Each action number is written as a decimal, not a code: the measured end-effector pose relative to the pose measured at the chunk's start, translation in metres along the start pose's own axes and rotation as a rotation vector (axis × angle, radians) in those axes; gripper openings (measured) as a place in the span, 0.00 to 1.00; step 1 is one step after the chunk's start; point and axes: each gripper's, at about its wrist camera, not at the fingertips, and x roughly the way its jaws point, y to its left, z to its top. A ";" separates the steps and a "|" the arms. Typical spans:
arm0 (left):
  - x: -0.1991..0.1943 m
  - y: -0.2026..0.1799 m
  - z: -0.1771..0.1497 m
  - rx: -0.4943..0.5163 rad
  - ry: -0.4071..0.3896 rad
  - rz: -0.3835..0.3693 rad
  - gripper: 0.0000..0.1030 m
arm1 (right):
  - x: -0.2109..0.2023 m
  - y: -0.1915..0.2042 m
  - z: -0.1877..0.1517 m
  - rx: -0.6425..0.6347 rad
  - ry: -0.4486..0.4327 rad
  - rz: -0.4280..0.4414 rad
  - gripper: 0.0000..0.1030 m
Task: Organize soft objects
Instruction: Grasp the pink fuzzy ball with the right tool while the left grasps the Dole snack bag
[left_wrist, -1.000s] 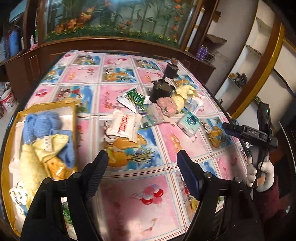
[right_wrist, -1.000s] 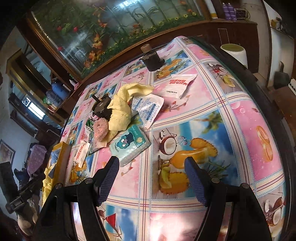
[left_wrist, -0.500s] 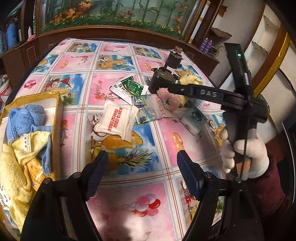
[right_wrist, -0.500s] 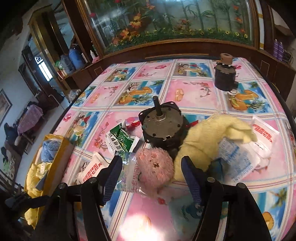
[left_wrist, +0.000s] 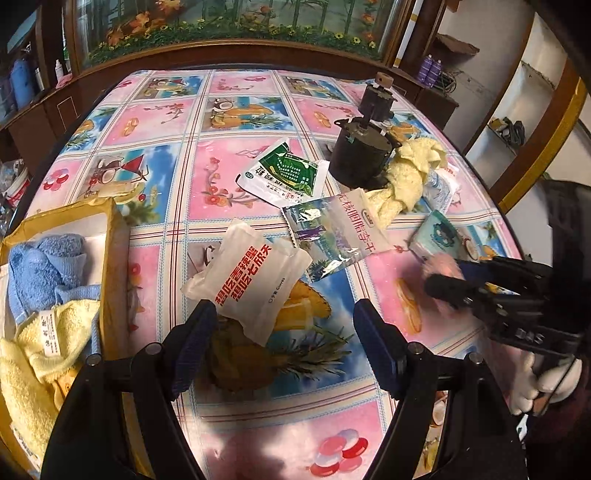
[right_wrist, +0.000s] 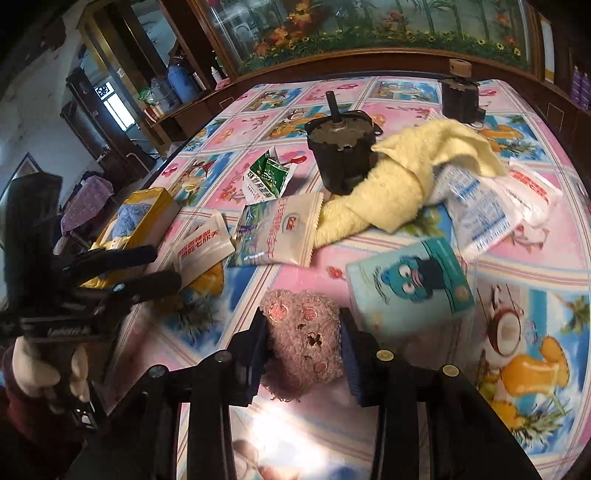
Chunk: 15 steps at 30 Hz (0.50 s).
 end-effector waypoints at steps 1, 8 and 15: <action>0.003 -0.003 0.002 0.007 0.002 -0.006 0.74 | -0.006 -0.007 -0.007 0.016 -0.014 0.008 0.37; 0.022 -0.065 0.027 0.339 -0.063 -0.042 0.74 | -0.024 -0.050 -0.026 0.157 -0.103 0.074 0.40; 0.082 -0.090 0.061 0.506 0.058 0.028 0.77 | -0.026 -0.071 -0.026 0.233 -0.132 0.144 0.40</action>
